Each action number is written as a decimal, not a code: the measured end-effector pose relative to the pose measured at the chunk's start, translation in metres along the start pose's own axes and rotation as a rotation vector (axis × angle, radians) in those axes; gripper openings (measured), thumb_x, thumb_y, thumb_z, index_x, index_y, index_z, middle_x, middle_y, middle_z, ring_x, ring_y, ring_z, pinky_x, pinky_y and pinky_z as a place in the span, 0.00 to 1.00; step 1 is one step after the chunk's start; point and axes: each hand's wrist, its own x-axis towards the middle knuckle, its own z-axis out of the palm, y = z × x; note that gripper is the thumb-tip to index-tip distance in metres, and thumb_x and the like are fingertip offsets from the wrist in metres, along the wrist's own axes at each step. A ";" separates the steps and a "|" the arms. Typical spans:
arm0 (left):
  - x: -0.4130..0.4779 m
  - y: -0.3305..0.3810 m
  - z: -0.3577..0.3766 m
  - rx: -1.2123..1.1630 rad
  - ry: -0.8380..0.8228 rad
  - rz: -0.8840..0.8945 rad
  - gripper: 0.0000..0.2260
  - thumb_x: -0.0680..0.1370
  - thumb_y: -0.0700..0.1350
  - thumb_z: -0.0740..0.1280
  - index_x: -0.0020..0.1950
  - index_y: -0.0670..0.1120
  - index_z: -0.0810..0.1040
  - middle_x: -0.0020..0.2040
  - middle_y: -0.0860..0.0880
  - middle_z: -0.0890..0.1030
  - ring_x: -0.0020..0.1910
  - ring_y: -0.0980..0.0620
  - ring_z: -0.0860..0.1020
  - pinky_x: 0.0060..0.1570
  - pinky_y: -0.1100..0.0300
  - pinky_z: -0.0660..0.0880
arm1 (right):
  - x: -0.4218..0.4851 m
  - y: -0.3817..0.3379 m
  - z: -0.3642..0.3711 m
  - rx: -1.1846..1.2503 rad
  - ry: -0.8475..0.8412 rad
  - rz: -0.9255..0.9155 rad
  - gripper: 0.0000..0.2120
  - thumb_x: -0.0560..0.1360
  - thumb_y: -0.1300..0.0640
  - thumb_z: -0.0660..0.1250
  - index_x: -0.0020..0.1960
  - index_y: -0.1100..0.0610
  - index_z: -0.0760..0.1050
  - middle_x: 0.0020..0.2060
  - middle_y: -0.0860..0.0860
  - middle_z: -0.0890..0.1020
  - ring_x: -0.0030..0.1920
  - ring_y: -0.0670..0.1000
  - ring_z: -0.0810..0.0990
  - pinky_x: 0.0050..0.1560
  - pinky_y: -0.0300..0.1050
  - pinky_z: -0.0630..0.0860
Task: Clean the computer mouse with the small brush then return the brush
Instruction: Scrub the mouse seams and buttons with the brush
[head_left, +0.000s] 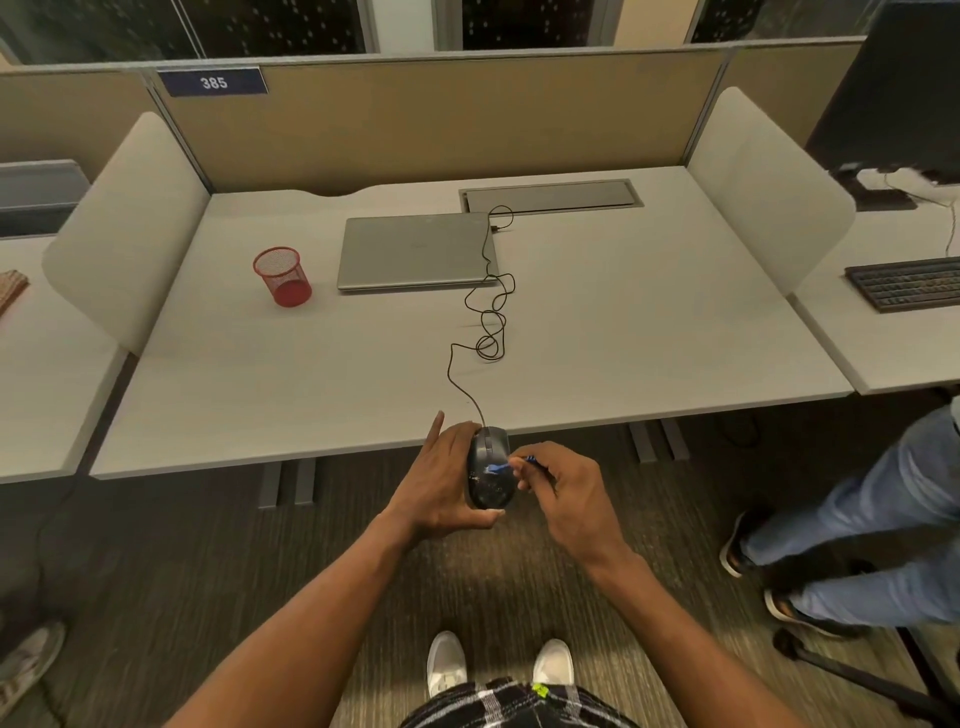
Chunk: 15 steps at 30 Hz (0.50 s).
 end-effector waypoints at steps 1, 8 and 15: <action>0.000 -0.001 0.000 0.002 0.000 -0.001 0.51 0.67 0.71 0.74 0.79 0.45 0.58 0.75 0.45 0.70 0.77 0.48 0.67 0.83 0.47 0.39 | 0.000 -0.001 -0.001 -0.016 0.021 -0.003 0.05 0.82 0.60 0.67 0.54 0.55 0.82 0.42 0.42 0.80 0.44 0.41 0.80 0.44 0.29 0.74; 0.001 0.000 0.001 0.001 -0.002 -0.004 0.52 0.68 0.71 0.74 0.80 0.45 0.57 0.76 0.44 0.69 0.78 0.48 0.65 0.83 0.46 0.40 | 0.002 -0.003 0.002 -0.007 -0.003 0.008 0.05 0.82 0.59 0.67 0.55 0.54 0.82 0.44 0.44 0.82 0.45 0.41 0.81 0.45 0.29 0.76; 0.003 -0.001 0.001 0.000 0.000 -0.003 0.51 0.68 0.71 0.74 0.80 0.45 0.58 0.75 0.44 0.70 0.77 0.48 0.66 0.83 0.46 0.40 | 0.003 -0.005 -0.003 -0.038 0.060 -0.010 0.06 0.81 0.62 0.68 0.54 0.55 0.82 0.43 0.43 0.81 0.45 0.39 0.80 0.45 0.28 0.75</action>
